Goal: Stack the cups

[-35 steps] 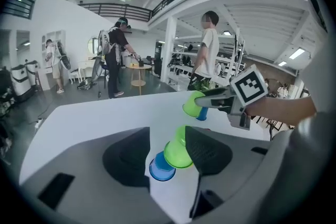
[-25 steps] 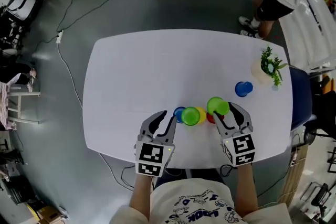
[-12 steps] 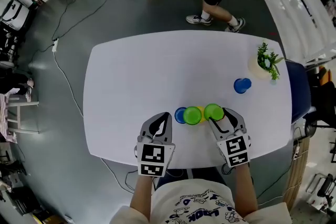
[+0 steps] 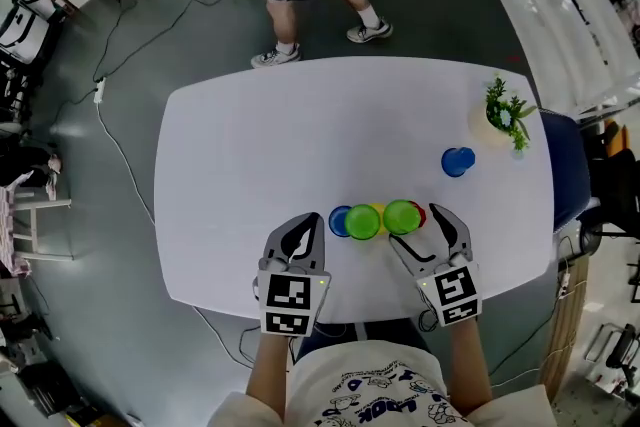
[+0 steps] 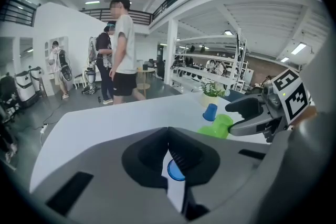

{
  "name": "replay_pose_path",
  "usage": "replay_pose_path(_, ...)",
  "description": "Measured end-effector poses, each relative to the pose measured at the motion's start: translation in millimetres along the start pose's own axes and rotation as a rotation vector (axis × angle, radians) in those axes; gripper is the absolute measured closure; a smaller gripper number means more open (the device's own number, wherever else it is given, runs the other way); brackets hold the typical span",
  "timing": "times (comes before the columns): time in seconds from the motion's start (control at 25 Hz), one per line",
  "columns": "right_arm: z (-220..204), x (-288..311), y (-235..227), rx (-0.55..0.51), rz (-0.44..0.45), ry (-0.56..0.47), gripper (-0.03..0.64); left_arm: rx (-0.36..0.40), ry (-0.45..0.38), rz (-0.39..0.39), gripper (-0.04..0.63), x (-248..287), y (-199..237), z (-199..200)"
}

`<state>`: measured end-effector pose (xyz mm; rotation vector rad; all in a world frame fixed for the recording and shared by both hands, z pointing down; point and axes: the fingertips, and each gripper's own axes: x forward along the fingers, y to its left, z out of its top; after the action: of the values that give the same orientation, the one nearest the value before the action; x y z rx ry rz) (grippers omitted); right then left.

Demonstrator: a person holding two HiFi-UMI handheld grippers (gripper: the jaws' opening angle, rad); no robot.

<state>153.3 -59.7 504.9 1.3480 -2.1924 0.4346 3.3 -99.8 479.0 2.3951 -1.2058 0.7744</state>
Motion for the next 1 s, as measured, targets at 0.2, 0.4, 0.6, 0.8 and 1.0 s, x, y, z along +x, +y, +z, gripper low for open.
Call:
replay_pose_path(0.2, 13.6, -14.5, -58.4, 0.149, -0.122, -0.111, 0.229, -0.010, -0.003, 0.010, 0.581, 7.8, 3.6, 4.4)
replay_pose_path(0.4, -12.2, -2.6, -143.3, 0.192, -0.337, -0.087, 0.258, -0.025, -0.001, 0.030, 0.581, 20.7, 6.0, 7.1)
replay_pose_path(0.6, -44.1, 26.4, -194.7, 0.234, -0.420, -0.017, 0.272, -0.032, 0.012, 0.047, 0.581, 30.5, 7.3, 9.1)
replay_pose_path(0.8, -57.9, 50.3, -213.6, 0.247, -0.414, 0.026, 0.298, -0.031, 0.033, 0.057, 0.581, 36.5, 9.1, 10.5)
replay_pose_path(1.0, -79.2, 69.0, -220.3, 0.248, -0.409, 0.087, 0.331, -0.037, 0.049, 0.063, 0.581, 42.5, 9.3, 8.0)
